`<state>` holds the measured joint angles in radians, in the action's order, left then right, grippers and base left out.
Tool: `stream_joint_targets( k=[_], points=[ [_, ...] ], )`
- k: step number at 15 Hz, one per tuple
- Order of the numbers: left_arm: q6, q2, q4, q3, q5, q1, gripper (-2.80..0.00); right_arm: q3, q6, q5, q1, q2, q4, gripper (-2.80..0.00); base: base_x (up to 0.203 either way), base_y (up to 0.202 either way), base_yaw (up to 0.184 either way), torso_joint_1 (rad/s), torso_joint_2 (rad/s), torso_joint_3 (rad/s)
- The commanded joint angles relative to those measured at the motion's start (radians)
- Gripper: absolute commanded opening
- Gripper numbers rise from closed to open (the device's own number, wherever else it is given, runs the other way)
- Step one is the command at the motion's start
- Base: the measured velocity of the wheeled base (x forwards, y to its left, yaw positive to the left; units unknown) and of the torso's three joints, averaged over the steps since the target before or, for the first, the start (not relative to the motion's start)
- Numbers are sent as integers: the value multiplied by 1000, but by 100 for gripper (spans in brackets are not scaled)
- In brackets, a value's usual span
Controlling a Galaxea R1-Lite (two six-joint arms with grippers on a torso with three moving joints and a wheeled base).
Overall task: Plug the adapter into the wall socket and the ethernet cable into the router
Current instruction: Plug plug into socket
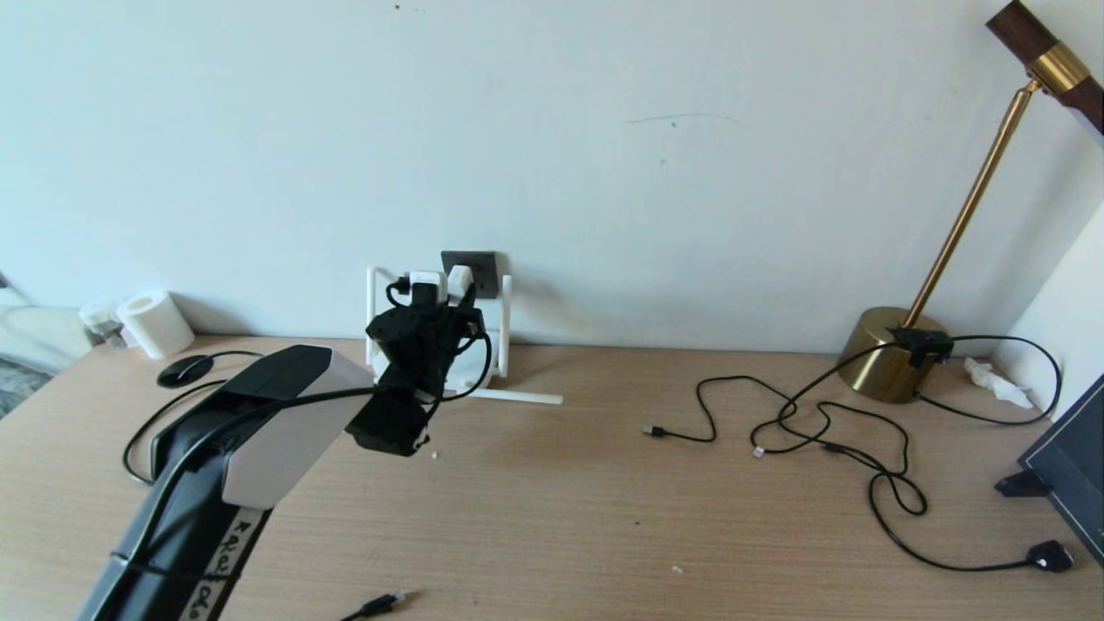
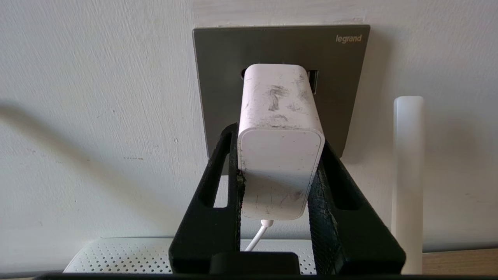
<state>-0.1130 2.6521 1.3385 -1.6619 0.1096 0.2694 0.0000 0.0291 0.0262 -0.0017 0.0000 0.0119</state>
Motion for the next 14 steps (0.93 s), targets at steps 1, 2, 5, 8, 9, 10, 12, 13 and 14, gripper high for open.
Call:
stream_joint_targets(
  k=[1,2,5,8,9,10,12,13,14],
  points=[
    [-1,0,7,-4,1,-1,-280,0,0,0,0,0,0,-280,0,0,0,0,0,0],
    [-1,2,7,-4,1,-1,-280,0,0,0,0,0,0,-280,0,0,0,0,0,0],
    [-1,3,5,-9,0,-1,-280,0,0,0,0,0,0,-280,0,0,0,0,0,0],
    [-1,8,4,-11,-2,-1,-280,0,0,0,0,0,0,-280,0,0,0,0,0,0],
    [-1,11,4,-18,-3,-2,-280,0,0,0,0,0,0,-280,0,0,0,0,0,0],
    [-1,15,1,-32,-4,-3,-280,0,0,0,0,0,0,-280,0,0,0,0,0,0],
    [-1,17,-8,-39,-5,-4,-280,0,0,0,0,0,0,-280,0,0,0,0,0,0],
    [-1,18,-9,-48,-5,-4,-280,0,0,0,0,0,0,-280,0,0,0,0,0,0],
    [-1,20,-10,-56,-5,-4,-280,0,0,0,0,0,0,-280,0,0,0,0,0,0]
  ],
)
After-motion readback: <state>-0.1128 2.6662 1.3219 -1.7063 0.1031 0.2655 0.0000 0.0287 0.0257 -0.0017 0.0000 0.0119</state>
